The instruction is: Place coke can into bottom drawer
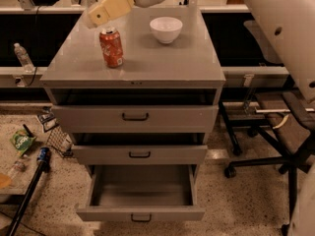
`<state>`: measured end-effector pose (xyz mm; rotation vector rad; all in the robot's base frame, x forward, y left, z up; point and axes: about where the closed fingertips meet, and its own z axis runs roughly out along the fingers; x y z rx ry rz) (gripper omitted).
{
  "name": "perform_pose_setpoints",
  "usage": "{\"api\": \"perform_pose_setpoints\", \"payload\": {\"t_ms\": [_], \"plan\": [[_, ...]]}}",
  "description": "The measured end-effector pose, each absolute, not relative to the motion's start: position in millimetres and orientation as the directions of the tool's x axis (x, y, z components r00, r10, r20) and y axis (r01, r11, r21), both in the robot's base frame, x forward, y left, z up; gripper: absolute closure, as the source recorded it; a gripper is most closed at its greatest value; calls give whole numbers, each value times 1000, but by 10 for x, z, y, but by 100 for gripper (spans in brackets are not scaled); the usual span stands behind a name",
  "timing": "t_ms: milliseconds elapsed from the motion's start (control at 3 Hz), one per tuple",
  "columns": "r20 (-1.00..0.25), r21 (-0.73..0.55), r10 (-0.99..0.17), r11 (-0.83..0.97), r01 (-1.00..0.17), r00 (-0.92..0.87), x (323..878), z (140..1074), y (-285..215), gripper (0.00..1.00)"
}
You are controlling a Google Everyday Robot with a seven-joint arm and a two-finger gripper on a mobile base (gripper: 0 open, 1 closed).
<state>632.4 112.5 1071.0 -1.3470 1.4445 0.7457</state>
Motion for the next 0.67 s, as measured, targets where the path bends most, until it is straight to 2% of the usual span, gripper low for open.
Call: {"api": "perform_pose_setpoints", "payload": {"t_ms": [333,667], "plan": [[-936,-102,-352,290,-952,-6,6524,10093,880,0],[-935,-78,-349,363,-929,-58,6769,9661,685,0]]}}
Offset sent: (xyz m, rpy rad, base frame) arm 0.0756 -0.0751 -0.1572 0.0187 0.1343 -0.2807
